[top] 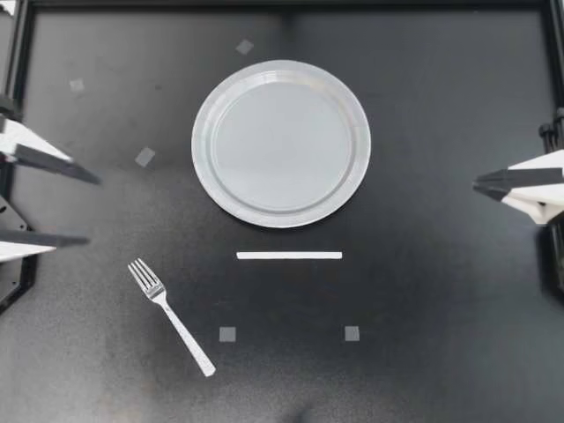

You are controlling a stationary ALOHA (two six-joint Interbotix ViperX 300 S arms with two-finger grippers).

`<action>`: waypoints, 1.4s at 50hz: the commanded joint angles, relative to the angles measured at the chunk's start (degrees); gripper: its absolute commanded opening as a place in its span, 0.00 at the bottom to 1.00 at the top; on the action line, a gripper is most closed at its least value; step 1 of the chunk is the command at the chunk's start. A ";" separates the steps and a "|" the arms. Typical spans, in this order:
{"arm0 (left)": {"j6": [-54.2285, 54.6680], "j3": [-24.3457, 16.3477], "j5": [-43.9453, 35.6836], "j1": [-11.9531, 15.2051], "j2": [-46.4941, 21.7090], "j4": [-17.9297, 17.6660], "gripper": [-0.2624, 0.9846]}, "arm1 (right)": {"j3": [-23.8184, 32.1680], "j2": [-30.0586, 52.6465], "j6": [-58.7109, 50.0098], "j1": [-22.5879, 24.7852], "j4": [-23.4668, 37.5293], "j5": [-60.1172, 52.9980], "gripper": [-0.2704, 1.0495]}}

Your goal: Pick up the fork and place it on the plate.

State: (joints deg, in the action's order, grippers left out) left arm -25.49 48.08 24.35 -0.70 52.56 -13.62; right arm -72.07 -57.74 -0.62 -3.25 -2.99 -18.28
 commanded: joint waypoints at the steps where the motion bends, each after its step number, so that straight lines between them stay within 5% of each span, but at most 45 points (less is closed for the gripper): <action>1: -2.55 -1.05 1.14 -0.09 -3.08 0.00 0.72 | 0.53 0.35 -0.18 -1.85 -0.44 -0.44 0.16; 14: -11.87 -3.16 14.85 -0.09 -10.63 0.00 0.71 | -0.18 1.32 -0.18 -5.27 -1.67 0.18 0.16; 22: -16.61 -2.99 16.52 -1.67 -16.87 -0.09 0.71 | -0.70 0.88 -0.18 -5.89 -1.76 0.18 0.16; 47: -19.51 -1.58 7.21 -8.61 -43.07 -3.08 0.70 | -2.99 0.88 -3.34 -5.89 -2.29 0.18 0.16; 70: -20.13 2.46 -0.35 -8.61 -47.02 -3.34 0.70 | -3.60 0.44 -4.92 -5.89 -2.20 0.18 0.16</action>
State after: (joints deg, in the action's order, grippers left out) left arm -45.53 50.54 24.96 -9.23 4.75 -16.88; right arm -76.38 -57.48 -5.45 -8.79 -5.10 -17.84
